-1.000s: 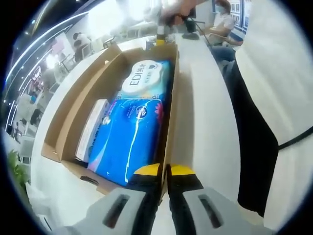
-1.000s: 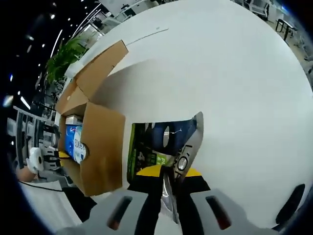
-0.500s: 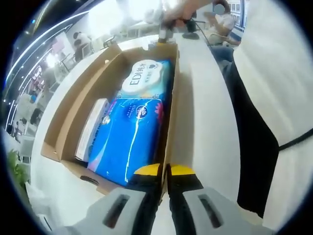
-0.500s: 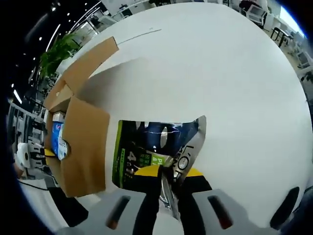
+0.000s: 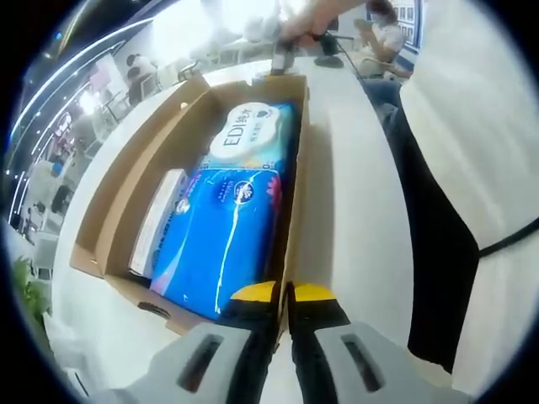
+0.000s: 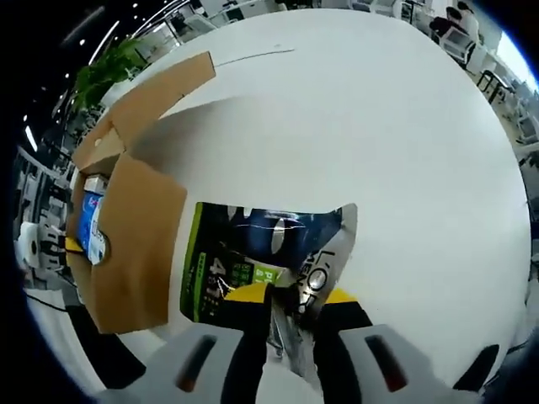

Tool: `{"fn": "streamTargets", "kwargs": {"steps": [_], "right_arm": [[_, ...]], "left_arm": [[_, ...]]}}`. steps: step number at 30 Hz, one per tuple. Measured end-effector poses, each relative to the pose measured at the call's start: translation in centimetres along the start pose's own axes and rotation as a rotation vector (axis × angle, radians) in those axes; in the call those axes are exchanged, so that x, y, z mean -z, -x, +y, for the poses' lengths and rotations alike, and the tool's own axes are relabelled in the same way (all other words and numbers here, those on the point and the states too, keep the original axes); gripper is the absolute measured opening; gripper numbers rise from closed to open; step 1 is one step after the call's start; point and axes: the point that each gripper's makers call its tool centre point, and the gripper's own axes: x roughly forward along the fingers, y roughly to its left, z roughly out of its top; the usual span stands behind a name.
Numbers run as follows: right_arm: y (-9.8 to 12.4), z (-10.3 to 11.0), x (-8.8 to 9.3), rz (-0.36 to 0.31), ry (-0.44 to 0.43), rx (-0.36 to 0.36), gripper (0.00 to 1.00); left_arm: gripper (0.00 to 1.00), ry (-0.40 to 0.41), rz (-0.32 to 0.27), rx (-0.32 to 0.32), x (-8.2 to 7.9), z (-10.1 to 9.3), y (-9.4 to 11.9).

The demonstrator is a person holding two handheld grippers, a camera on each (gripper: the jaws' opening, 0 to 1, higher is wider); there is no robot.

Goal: Operate the shoe box by opening the lid, removing the specified soft item, and placing it in the target area until the item is outside and the box remains undamaged.

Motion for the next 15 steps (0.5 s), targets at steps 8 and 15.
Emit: {"fn": "streamTargets", "kwargs": {"steps": [8, 15], "right_arm": [[0.6, -1.3, 0.3, 0.003, 0.061, 0.048, 0.27], [1.0, -1.9, 0.4, -0.051, 0.069, 0.081, 0.41]], "left_arm": [[0.04, 0.000, -0.002, -0.002, 0.0, 0.0, 0.0], [0.04, 0.002, -0.004, -0.004, 0.0, 0.1, 0.0]]}}
